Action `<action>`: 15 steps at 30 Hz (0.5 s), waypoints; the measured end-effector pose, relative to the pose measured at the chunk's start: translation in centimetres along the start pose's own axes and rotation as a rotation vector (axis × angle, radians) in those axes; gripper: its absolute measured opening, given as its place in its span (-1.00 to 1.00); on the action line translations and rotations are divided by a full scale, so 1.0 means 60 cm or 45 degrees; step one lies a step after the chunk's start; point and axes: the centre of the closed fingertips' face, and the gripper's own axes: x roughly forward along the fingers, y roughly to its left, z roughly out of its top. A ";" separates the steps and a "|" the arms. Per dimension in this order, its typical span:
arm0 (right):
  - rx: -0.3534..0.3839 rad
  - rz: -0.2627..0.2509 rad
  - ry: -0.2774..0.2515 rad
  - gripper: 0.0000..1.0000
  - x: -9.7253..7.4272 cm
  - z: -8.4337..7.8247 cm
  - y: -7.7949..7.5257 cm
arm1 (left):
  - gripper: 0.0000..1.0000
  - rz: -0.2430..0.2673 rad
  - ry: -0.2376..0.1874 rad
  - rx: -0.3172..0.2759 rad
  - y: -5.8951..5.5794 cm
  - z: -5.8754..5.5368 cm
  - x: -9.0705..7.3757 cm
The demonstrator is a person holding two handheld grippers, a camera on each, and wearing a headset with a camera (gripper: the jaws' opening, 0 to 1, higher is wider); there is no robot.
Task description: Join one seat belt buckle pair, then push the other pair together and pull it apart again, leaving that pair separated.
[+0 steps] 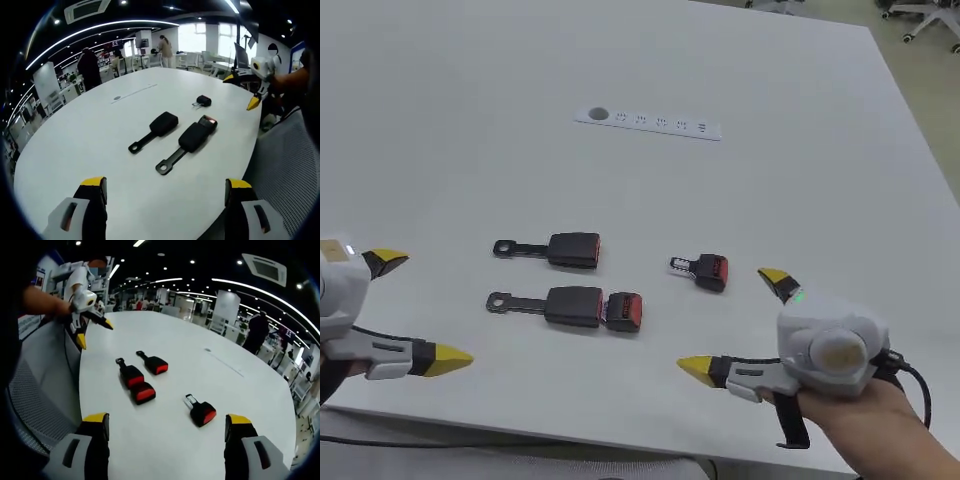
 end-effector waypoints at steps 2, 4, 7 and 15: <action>0.001 0.004 0.006 0.94 -0.001 0.000 0.003 | 1.00 0.002 0.001 -0.001 -0.001 0.001 -0.001; -0.010 -0.001 0.008 0.92 -0.002 -0.001 0.003 | 1.00 0.004 -0.002 -0.002 -0.002 0.002 -0.001; -0.004 -0.009 0.012 0.91 -0.003 -0.004 -0.001 | 1.00 0.001 -0.008 -0.007 -0.007 0.007 -0.002; -0.004 -0.028 0.026 0.89 -0.006 -0.006 -0.006 | 1.00 0.009 -0.027 -0.054 -0.003 0.007 -0.002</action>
